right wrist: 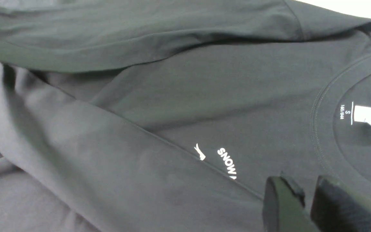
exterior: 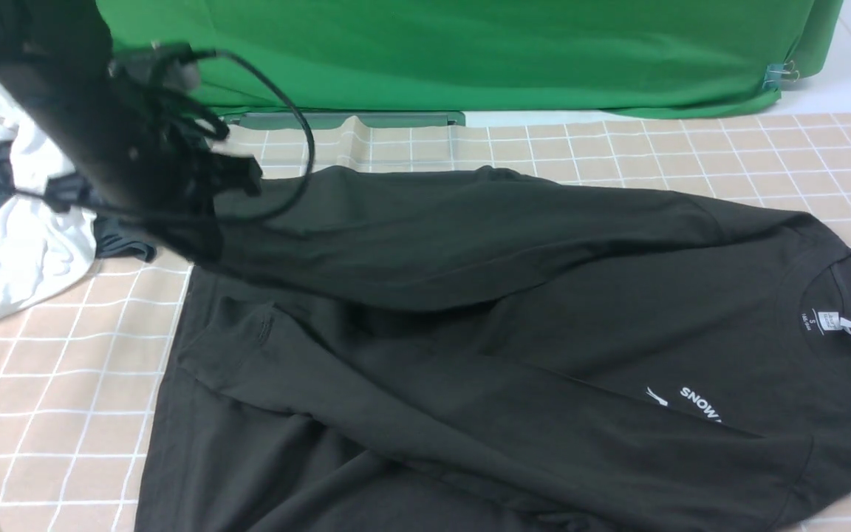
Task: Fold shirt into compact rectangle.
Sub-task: 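Fold the left side of the dark shirt inward over its body with the left gripper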
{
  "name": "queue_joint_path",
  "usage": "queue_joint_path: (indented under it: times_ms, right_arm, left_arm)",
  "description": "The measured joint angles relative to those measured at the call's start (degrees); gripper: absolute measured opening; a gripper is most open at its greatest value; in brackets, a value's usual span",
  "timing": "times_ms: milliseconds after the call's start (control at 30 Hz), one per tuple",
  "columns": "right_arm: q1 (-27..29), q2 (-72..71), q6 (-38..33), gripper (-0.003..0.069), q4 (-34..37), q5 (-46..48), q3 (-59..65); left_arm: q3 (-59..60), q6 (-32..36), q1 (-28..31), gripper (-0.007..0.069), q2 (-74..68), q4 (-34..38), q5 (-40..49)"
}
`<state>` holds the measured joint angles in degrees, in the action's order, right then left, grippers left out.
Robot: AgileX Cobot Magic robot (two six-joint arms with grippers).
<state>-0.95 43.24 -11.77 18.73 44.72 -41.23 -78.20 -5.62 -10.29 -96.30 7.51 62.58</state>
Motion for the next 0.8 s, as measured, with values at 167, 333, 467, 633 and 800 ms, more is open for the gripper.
queue_joint_path:
  times_ms: [167,333,467,633,800]
  right_arm:
    - [0.0,0.0,-0.5,0.019,0.0,0.3,0.0]
    - [0.0,0.0,-0.5,0.0197,0.0,1.3,0.0]
    - [0.0,0.0,-0.5,0.0197,0.0,1.5,0.0]
    - [0.0,0.0,-0.5,0.0197,0.0,1.9,0.0]
    - [0.0,0.0,-0.5,0.0197,0.0,1.9,0.0]
  left_arm:
    - [6.0,-1.8,-0.6,0.005,2.3,0.3,0.1]
    - [10.6,-2.8,-0.7,0.005,2.8,0.1,0.9]
    - [14.3,-3.0,-0.7,0.005,2.9,1.2,0.6]
    - [16.3,-2.9,-0.8,0.006,2.9,0.4,0.4]
    - [15.5,-2.7,-1.0,0.0163,3.0,-3.7,2.8]
